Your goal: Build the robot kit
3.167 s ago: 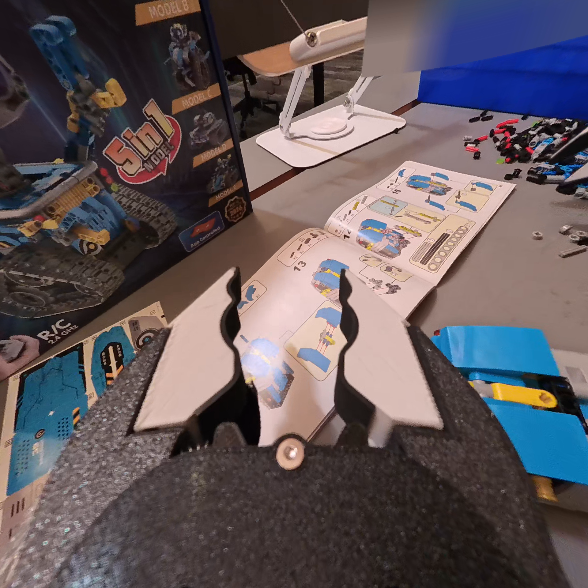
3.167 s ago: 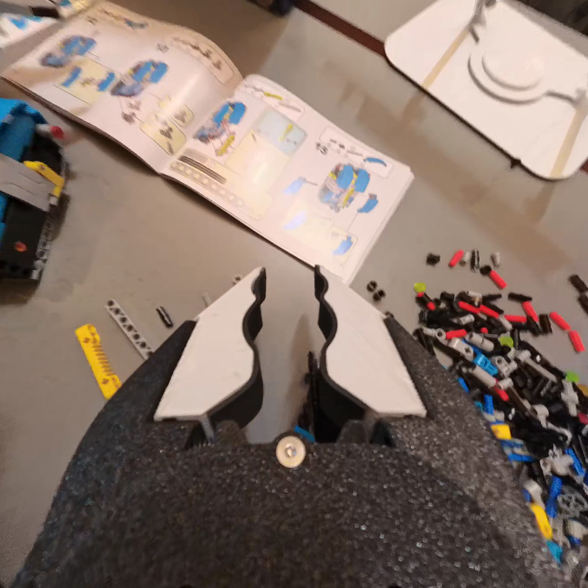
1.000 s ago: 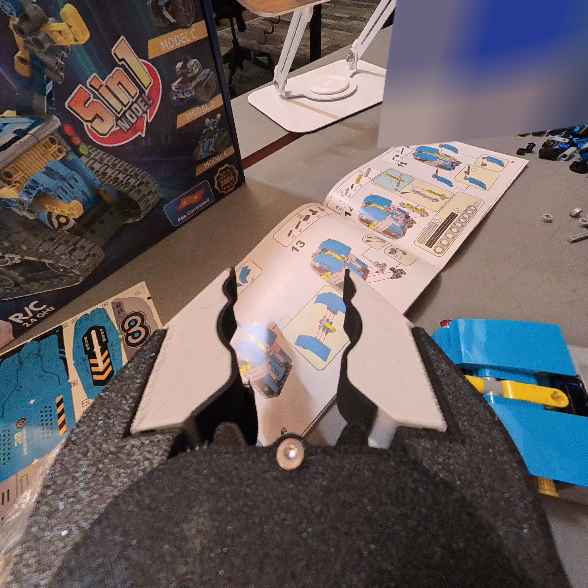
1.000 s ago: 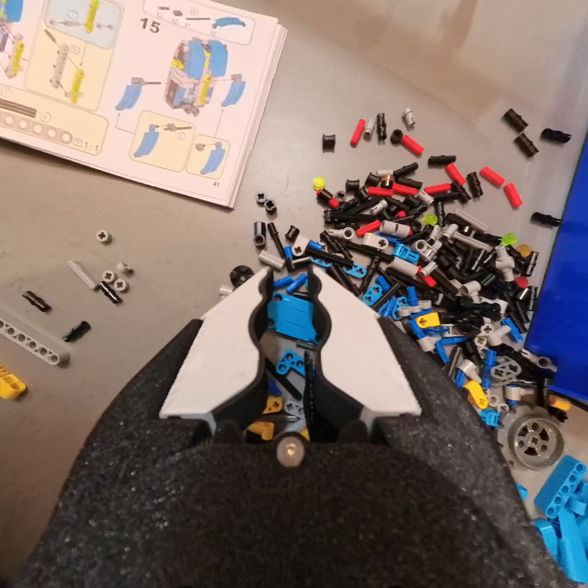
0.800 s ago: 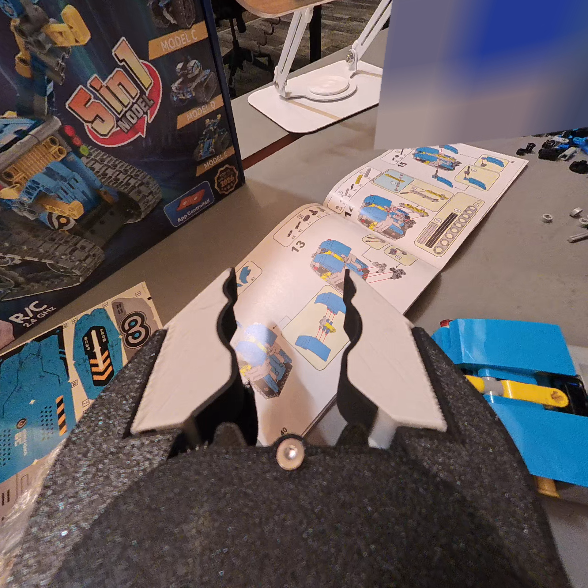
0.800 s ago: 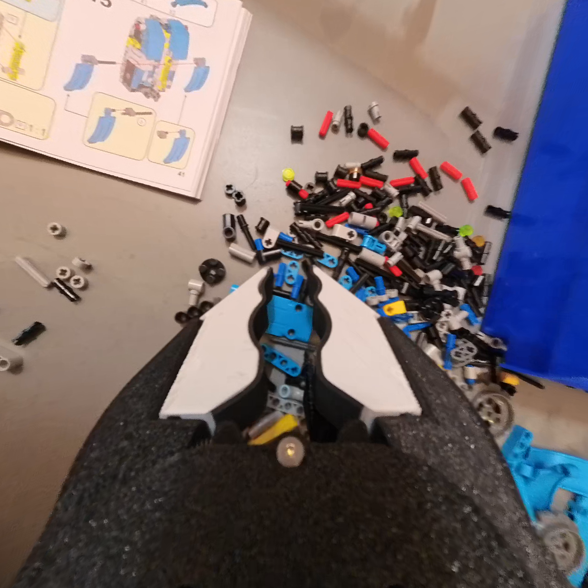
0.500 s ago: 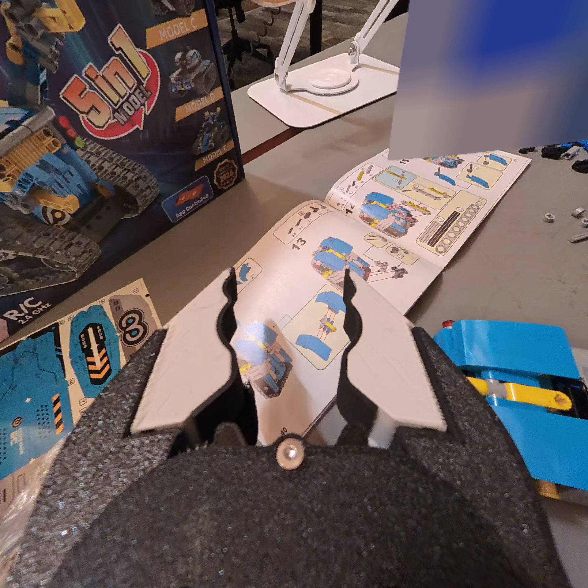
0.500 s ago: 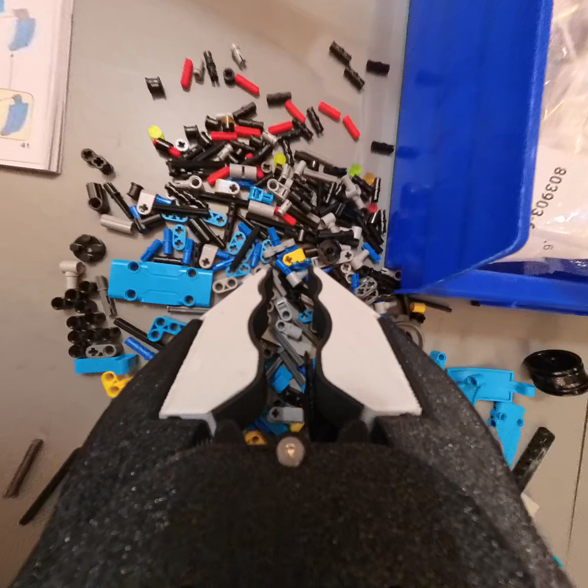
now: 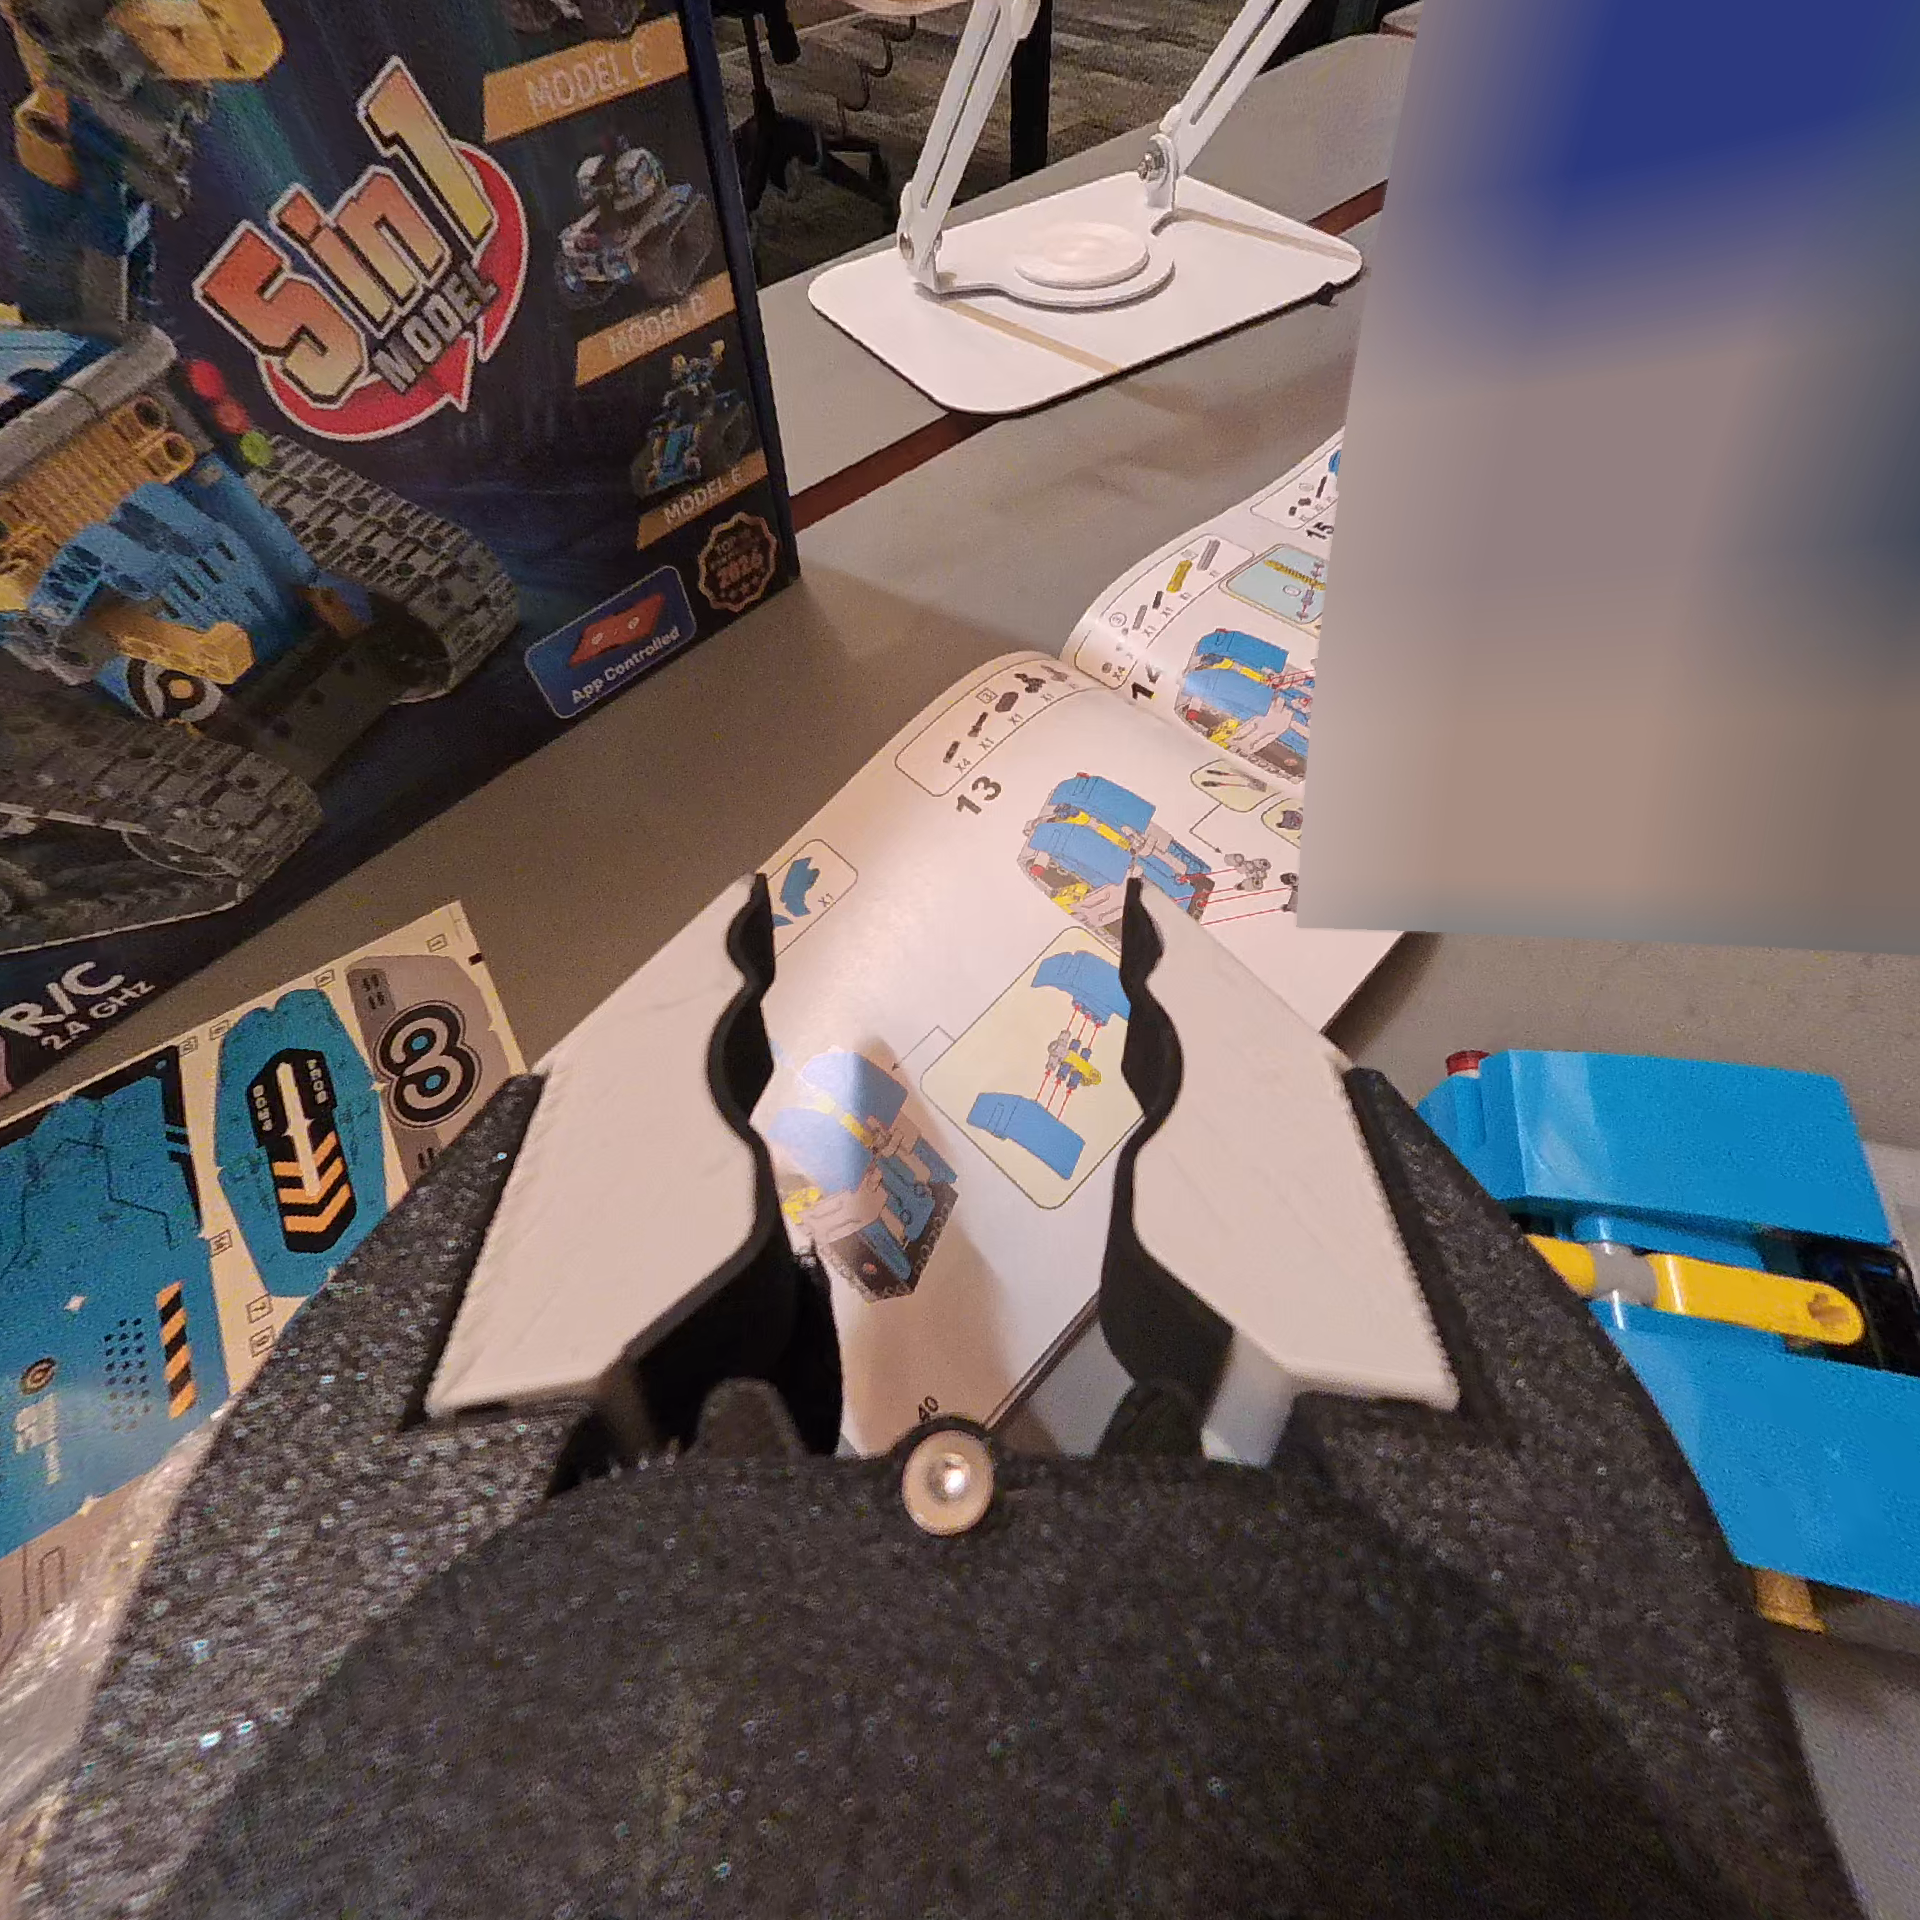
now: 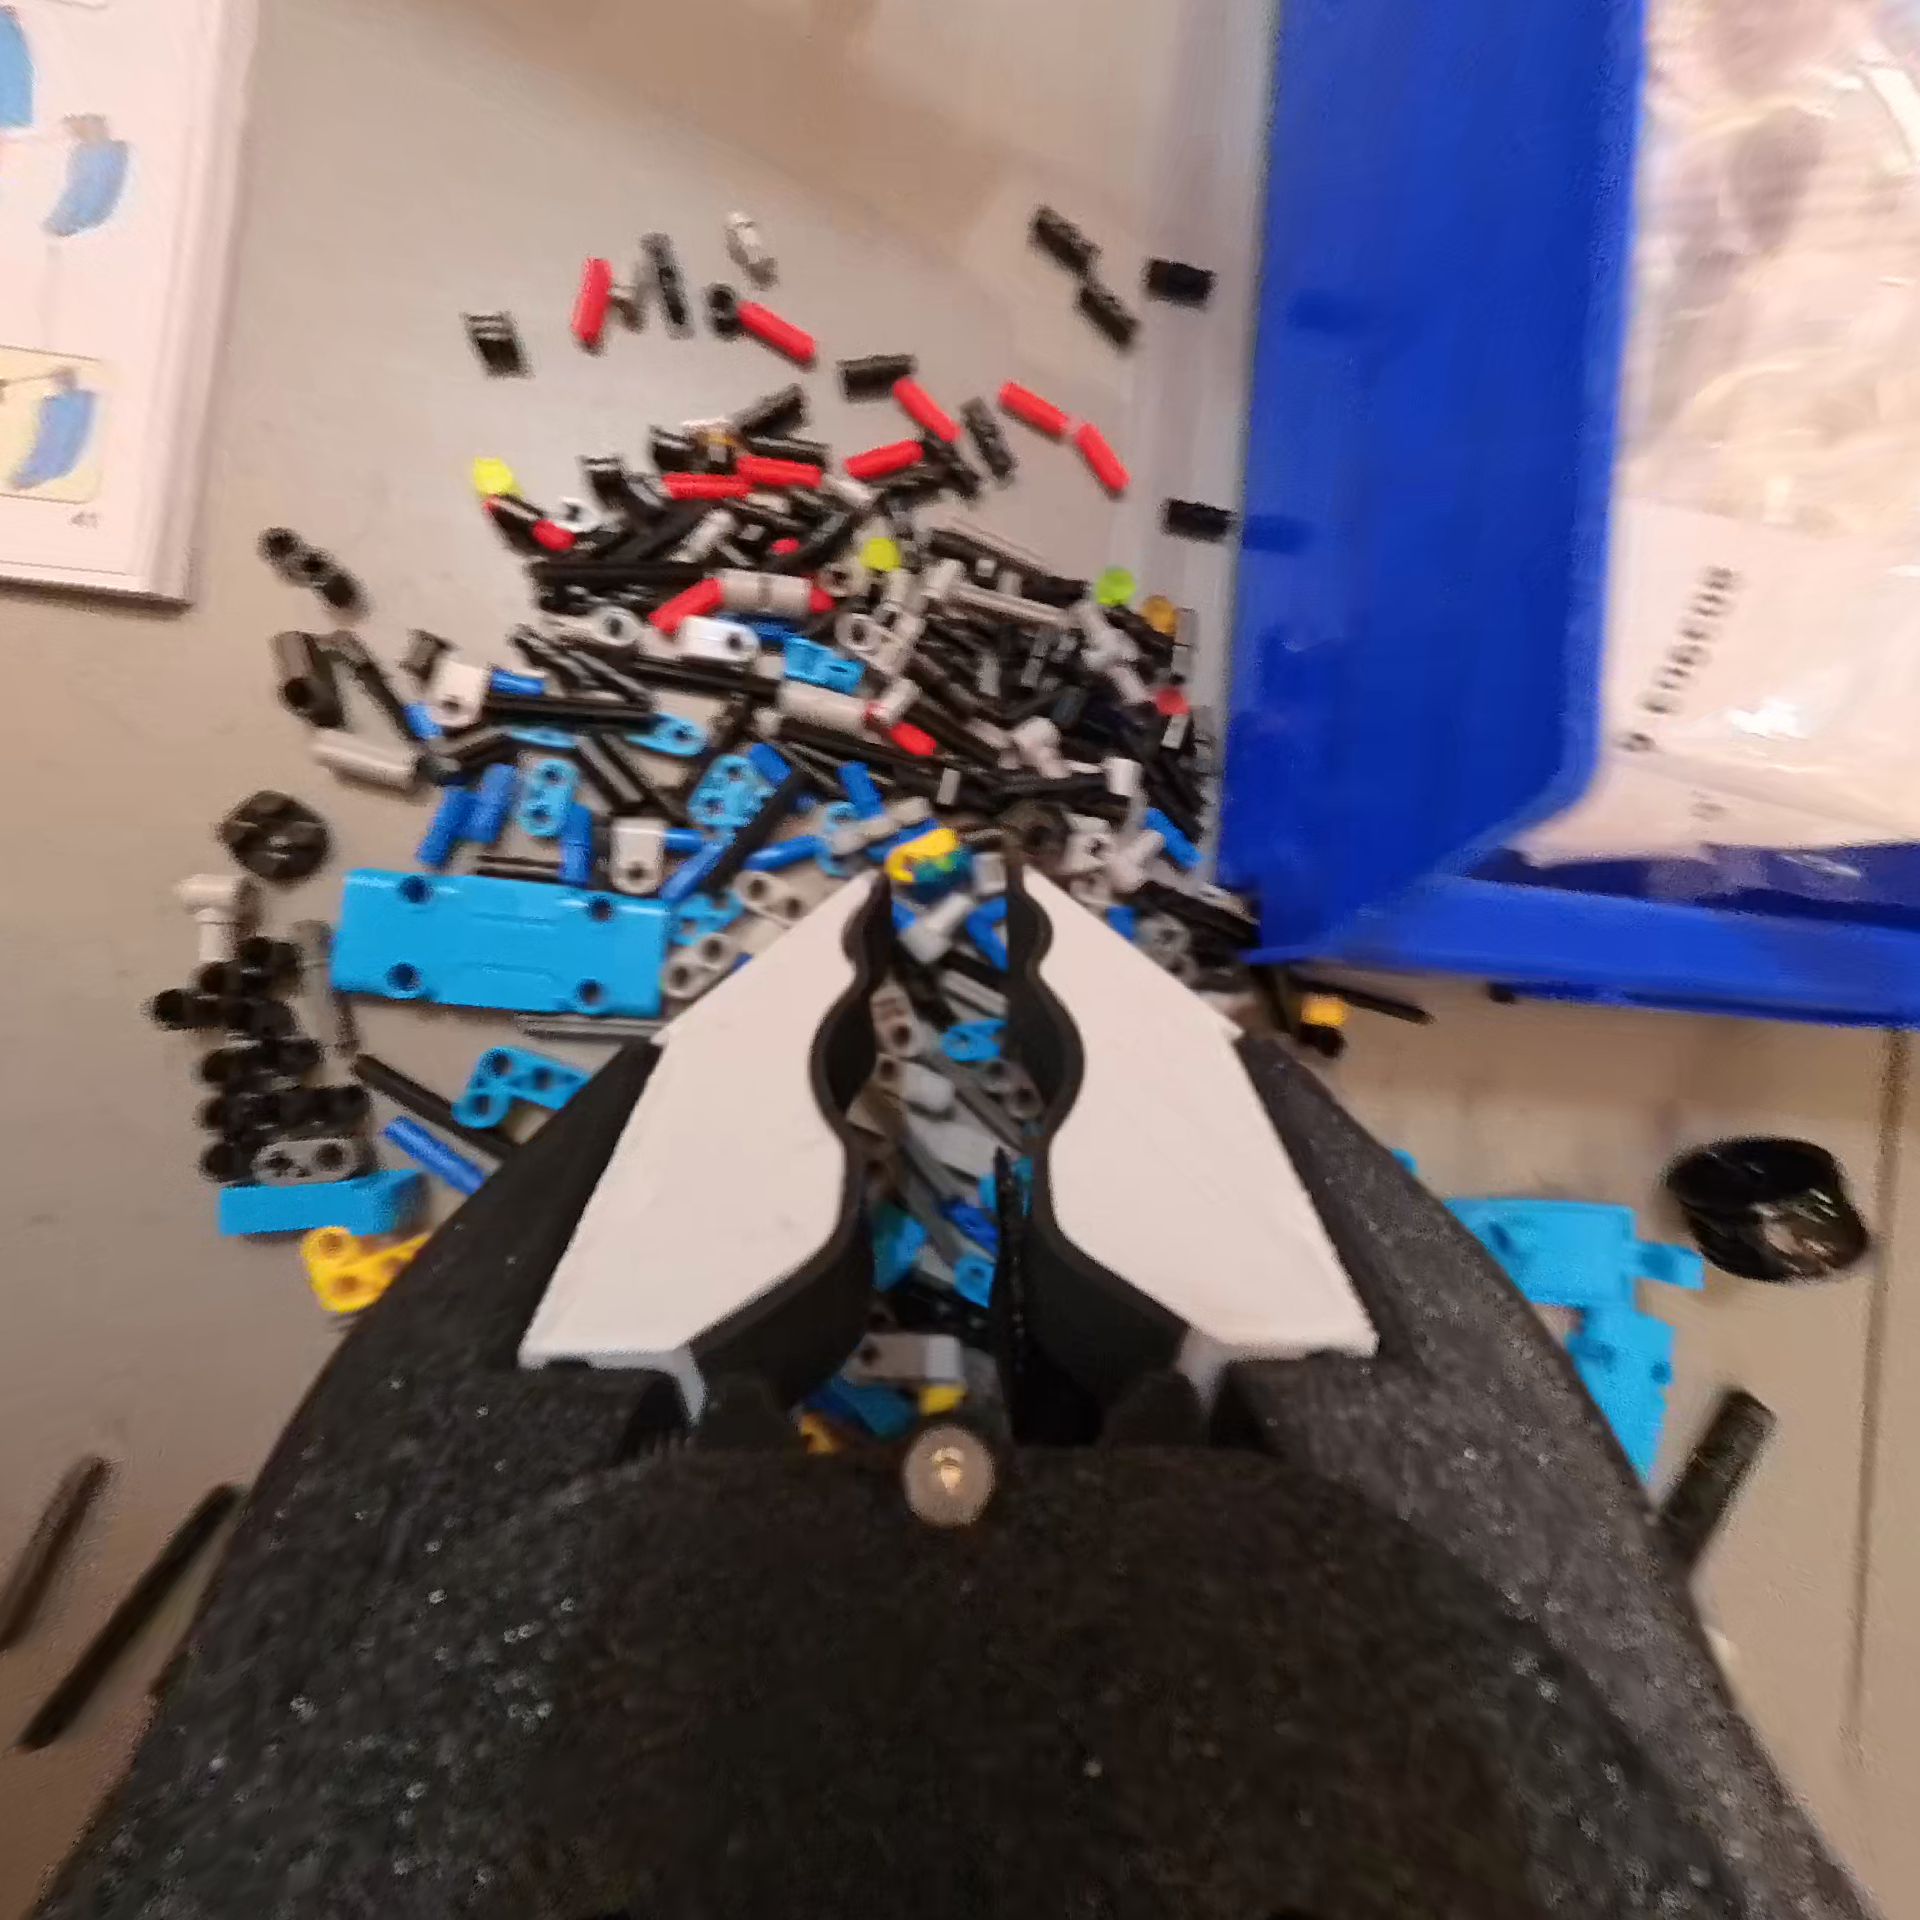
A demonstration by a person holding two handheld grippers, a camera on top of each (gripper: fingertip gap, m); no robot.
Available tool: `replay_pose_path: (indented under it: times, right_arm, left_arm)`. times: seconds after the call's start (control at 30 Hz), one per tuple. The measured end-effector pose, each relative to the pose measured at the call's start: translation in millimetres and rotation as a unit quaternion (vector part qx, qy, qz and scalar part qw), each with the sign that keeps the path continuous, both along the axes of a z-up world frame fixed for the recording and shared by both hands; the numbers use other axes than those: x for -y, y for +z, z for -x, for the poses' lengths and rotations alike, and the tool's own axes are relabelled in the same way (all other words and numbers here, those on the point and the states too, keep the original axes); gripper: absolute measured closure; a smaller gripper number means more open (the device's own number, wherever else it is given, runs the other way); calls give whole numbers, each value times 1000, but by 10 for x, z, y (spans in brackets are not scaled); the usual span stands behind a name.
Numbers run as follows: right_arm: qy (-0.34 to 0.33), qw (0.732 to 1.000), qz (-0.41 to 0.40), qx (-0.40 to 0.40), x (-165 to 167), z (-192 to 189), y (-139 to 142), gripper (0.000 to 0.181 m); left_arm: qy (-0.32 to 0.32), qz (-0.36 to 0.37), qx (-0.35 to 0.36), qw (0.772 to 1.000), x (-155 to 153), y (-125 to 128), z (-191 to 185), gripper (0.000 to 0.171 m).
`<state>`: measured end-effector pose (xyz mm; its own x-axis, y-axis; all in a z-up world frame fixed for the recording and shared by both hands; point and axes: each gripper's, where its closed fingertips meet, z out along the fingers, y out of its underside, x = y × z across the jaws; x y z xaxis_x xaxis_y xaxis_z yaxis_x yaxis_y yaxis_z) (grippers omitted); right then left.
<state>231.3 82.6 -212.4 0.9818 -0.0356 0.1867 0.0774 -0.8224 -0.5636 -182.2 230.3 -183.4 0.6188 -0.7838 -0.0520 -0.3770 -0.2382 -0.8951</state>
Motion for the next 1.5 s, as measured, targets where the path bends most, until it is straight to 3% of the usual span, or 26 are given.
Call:
replay_pose_path:
  times: [0.13,0.23,0.67,0.97,1.1,1.5]
  right_arm:
    - [-39,999,11,9,141,-244,-17,160]
    - [-30,999,20,-29,138,-142,-91,160]
    - [-7,999,-11,-37,29,-10,-25,155]
    - [5,998,11,-58,64,63,-105,154]
    - [4,999,-18,-26,0,1,-11,158]
    - [28,996,16,-79,22,158,-179,172]
  left_arm:
    - [1,3,1,1000,-7,-4,4,104]
    - [2,10,0,1000,-15,-20,3,104]
    - [2,20,4,1000,-25,-30,9,104]
    - [2,22,5,1000,-28,-30,10,104]
    - [2,21,6,1000,-27,-27,9,104]
    - [1,22,6,1000,-24,-27,7,104]
